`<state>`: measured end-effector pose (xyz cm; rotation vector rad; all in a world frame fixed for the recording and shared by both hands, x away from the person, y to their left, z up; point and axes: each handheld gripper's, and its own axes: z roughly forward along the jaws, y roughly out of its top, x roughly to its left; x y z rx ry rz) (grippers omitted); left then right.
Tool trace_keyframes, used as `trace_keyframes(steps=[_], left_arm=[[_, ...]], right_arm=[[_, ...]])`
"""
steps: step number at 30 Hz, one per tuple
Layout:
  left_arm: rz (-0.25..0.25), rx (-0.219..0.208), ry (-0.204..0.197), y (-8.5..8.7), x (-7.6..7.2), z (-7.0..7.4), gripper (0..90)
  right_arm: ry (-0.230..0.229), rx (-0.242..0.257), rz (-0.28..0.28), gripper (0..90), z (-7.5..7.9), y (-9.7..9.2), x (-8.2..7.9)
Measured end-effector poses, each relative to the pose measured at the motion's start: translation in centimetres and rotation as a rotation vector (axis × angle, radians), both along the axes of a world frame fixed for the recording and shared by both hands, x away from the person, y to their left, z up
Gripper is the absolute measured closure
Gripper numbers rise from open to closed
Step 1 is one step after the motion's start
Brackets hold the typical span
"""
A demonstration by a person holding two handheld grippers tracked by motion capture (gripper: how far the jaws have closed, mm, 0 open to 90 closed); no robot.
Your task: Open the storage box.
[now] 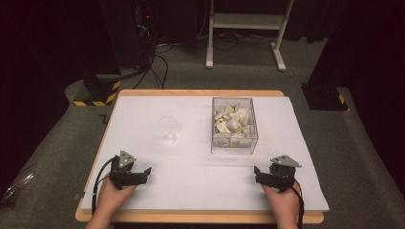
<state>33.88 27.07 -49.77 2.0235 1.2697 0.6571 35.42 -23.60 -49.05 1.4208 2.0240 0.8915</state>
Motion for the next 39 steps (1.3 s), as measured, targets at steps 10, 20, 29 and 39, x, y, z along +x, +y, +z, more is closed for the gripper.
trace_keyframes(steps=[10,20,29,39], left_arm=[[-0.008,0.011,0.0,0.1,0.2,-0.5,8.0],[-0.015,-0.007,0.02,-0.1,0.2,-1.0,6.3],[-0.009,-0.006,0.027,-0.1,0.2,-1.2,6.8],[-0.002,-0.042,0.059,0.2,0.4,-1.2,6.3]], right_arm=[[-0.007,-0.021,0.021,8.3,0.0,0.6,-0.3],[-0.005,0.009,0.063,8.3,0.2,1.5,-0.7],[-0.019,0.018,0.108,8.5,0.4,2.6,-0.9],[-0.037,0.036,0.157,8.8,0.8,4.1,-1.0]])
